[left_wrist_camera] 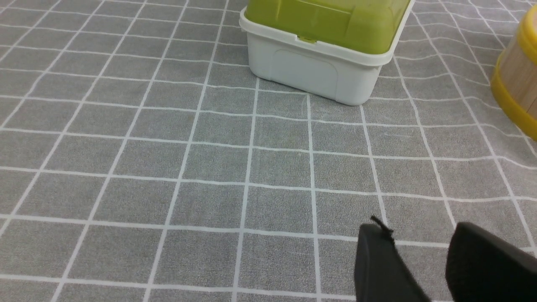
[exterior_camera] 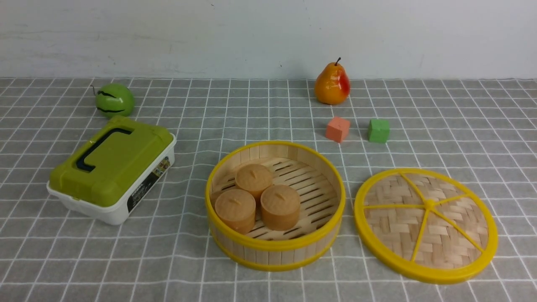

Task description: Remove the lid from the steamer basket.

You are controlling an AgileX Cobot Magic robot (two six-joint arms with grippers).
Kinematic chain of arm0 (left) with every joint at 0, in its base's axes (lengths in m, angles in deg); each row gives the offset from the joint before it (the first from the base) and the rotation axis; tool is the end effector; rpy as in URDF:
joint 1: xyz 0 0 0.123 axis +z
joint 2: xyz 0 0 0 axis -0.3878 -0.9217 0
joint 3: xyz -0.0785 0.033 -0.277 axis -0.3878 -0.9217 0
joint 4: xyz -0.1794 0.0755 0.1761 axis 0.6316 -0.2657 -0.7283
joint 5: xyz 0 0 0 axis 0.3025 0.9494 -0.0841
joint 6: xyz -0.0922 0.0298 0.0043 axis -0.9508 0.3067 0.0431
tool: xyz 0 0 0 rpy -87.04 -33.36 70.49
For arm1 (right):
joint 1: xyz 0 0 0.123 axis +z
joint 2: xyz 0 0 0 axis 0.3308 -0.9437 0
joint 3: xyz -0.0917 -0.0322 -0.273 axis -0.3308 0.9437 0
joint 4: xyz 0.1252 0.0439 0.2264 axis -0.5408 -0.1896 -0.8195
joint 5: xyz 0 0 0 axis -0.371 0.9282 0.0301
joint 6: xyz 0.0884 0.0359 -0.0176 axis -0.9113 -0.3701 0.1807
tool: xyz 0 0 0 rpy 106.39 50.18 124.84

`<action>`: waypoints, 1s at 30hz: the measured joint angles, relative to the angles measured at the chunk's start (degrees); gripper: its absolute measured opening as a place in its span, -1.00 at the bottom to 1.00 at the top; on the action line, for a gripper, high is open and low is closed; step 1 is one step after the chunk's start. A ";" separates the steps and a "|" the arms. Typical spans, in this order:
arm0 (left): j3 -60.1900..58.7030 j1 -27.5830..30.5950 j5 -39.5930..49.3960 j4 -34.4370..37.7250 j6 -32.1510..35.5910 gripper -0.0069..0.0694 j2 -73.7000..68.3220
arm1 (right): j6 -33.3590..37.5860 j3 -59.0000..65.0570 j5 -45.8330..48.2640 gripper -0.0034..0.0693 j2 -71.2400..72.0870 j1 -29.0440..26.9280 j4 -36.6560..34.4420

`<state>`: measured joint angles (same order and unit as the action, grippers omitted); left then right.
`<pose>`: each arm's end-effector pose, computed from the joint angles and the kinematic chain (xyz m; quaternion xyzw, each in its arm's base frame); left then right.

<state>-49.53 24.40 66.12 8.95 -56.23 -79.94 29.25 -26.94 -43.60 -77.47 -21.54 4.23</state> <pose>0.0643 0.0006 0.1669 -0.0514 0.8066 -0.0288 0.5882 0.0640 -0.0033 0.1711 0.0637 0.8033 0.0191 0.5918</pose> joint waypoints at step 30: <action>0.00 0.00 -0.05 0.00 0.00 -0.19 0.00 | 0.00 0.00 0.00 -0.60 0.00 0.00 0.00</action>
<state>-49.53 24.40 66.08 8.95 -56.23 -79.94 29.25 -26.94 -43.60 -77.47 -21.54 4.23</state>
